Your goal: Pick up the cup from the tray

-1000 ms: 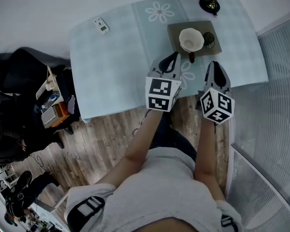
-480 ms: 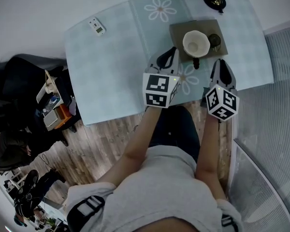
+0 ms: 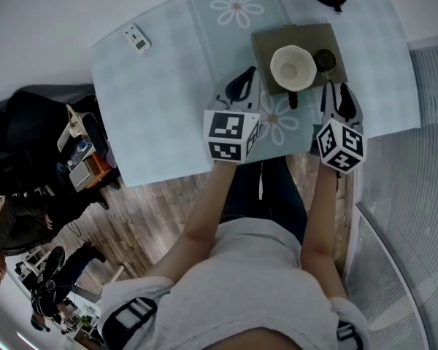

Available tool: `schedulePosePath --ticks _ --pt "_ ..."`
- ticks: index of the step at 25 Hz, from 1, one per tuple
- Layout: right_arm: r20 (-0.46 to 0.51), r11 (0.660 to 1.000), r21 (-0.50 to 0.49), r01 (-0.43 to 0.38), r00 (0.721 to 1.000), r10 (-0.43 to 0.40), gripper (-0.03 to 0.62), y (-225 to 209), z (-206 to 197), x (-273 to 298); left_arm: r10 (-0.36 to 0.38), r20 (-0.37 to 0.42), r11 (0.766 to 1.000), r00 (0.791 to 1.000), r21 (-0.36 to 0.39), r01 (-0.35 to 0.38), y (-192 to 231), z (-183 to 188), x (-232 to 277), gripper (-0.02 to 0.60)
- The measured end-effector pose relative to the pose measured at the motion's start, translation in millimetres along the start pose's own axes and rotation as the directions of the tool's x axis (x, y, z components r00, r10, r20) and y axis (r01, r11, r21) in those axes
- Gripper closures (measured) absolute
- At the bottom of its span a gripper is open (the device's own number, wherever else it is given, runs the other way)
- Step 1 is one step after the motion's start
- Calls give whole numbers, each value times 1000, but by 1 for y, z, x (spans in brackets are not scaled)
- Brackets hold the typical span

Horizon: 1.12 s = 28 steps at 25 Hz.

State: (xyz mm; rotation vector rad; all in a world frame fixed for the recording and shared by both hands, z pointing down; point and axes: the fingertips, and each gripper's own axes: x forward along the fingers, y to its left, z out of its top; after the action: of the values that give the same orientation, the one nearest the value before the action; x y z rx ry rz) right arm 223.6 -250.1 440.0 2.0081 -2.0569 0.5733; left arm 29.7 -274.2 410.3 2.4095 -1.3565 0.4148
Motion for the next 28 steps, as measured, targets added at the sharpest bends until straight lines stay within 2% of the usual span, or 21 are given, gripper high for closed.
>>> schedulePosePath --ticks 6,9,24,28 --pt "-50 998 -40 -45 998 43 402 0 -5 29 23 -10 999 1000 -43 -23 8 -1 13 577" --pt "-72 996 -61 -58 996 54 385 1 -6 41 32 -16 998 999 -46 -33 11 -2 17 577" --pt "-136 985 -119 -122 985 105 367 7 -16 80 72 -43 995 996 -62 -74 25 -7 27 577" --pt "-147 984 -131 -118 984 98 364 9 -16 87 76 -45 995 996 -67 -79 26 -8 29 577"
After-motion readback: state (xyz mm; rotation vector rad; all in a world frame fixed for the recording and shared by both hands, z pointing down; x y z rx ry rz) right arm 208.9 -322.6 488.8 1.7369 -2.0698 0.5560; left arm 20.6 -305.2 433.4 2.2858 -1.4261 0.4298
